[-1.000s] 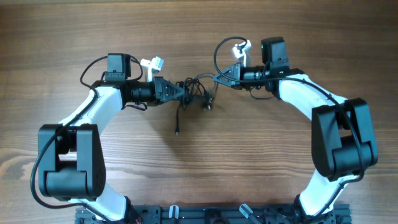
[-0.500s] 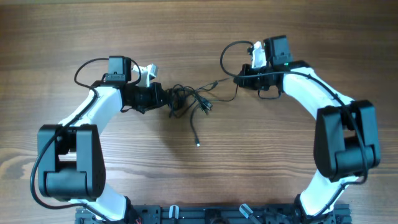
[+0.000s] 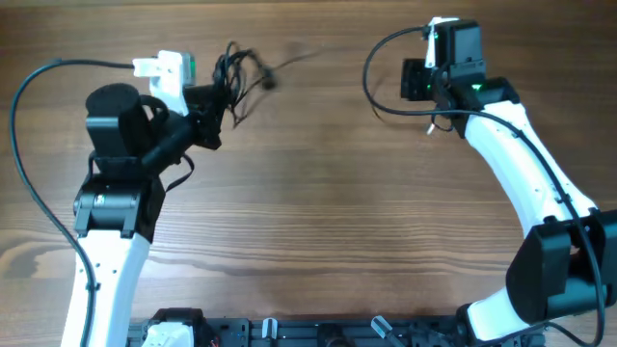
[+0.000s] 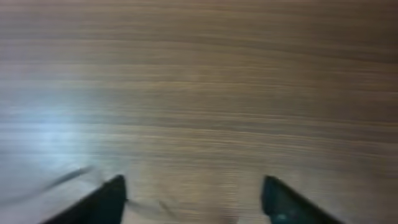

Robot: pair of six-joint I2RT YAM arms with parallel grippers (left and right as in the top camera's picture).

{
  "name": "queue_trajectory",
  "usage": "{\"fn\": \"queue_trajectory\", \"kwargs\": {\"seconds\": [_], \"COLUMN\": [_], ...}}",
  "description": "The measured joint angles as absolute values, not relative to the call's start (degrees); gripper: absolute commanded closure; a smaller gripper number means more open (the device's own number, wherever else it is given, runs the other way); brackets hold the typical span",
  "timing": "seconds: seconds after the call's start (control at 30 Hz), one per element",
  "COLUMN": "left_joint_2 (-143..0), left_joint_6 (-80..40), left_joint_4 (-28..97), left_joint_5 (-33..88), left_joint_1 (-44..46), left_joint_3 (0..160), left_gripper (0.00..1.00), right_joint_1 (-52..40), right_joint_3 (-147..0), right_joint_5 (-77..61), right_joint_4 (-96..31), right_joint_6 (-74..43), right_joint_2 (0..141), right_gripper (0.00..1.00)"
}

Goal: Untangle cables

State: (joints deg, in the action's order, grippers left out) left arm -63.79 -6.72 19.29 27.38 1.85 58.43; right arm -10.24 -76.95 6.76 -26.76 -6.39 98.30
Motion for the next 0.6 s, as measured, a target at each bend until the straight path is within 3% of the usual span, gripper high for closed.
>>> {"fn": "queue_trajectory", "kwargs": {"seconds": [0.07,0.23,0.3,0.33,0.37,0.4,0.43,0.57,0.6], "left_joint_2": [-65.84,-73.3,-76.51,-78.15,-79.77,-81.54,-83.18,-83.77,-83.77], "left_joint_6": [-6.81,-17.02,-20.01,-20.71,-21.3,-21.76,-22.04,-22.65,-22.65], "left_joint_4": [24.08,25.23,25.19,25.17,25.15,25.06,24.91,22.0,21.32], "left_joint_5": [24.91,23.79,23.7,23.75,23.79,23.77,23.79,23.77,23.75], "left_joint_1": [1.83,3.97,5.85,6.85,7.77,8.67,9.45,9.8,9.8], "left_joint_3": [58.43,58.41,58.41,58.41,58.41,58.41,58.41,58.43,58.43], "left_gripper": [0.93,0.94,0.9,0.74,0.5,0.18,0.0,0.02,0.07], "right_joint_1": [-9.8,-9.89,-9.98,-9.98,-9.98,-9.96,-9.96,-9.96,-9.96], "right_joint_3": [-76.95,-76.95,-76.95,-76.95,-76.95,-76.95,-76.95,-76.95,-76.95], "right_joint_5": [4.89,-20.38,-26.89,-28.82,-29.93,-30.87,-31.77,-32.62,-32.64], "right_joint_4": [-27.42,-28.45,-29.89,-30.39,-31.0,-31.57,-32.18,-32.27,-32.25], "right_joint_6": [-6.2,-6.33,-7.03,-7.25,-7.44,-7.53,-7.66,-7.7,-7.7], "right_joint_2": [98.3,98.3,98.3,98.3,98.3,98.3,98.3,98.3,98.3], "right_gripper": [0.16,0.21,0.21,0.21,0.21,0.21,0.2,0.18,0.18]}}
